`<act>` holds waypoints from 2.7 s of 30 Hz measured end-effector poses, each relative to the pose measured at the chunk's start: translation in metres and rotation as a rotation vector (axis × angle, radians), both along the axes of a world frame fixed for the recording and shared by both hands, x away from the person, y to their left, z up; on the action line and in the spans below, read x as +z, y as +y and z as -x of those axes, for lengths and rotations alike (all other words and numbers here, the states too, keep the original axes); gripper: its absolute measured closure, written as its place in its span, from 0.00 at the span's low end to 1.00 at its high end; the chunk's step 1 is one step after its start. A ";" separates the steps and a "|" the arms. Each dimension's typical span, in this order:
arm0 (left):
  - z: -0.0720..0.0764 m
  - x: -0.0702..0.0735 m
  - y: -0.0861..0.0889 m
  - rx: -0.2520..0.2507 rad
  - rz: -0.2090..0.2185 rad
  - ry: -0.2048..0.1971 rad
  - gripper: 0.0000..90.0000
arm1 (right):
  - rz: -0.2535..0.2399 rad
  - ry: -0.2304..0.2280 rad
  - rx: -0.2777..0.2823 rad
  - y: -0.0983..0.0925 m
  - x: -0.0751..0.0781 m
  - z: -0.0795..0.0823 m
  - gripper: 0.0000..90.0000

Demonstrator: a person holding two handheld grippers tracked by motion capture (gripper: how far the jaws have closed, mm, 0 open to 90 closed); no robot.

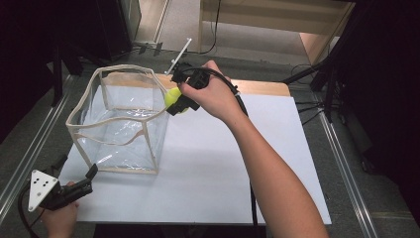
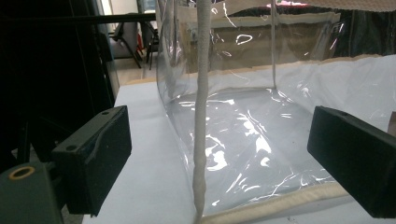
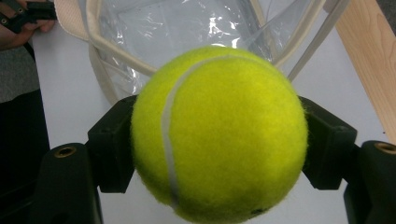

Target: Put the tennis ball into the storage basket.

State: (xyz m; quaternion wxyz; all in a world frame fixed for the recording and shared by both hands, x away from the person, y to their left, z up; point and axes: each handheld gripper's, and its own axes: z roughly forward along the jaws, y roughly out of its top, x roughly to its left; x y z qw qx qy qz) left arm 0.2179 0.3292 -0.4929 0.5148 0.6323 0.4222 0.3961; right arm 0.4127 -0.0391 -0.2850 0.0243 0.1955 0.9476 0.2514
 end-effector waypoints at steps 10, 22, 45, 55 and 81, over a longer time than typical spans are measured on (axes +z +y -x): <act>0.000 0.000 0.000 0.000 0.009 -0.001 0.08 | -0.002 -0.011 0.013 0.011 0.009 -0.002 0.27; 0.000 0.000 0.000 -0.001 0.008 -0.002 0.08 | 0.009 -0.020 0.026 0.024 0.013 -0.006 0.27; 0.000 0.000 0.000 -0.002 0.004 0.000 0.08 | 0.013 -0.025 0.042 0.048 0.009 -0.012 0.27; 0.000 0.000 0.000 -0.002 0.006 0.000 0.08 | 0.020 -0.028 0.047 0.056 0.003 -0.014 0.27; -0.001 0.000 0.000 -0.001 0.008 -0.001 0.08 | 0.027 -0.034 0.011 0.061 -0.015 -0.017 0.17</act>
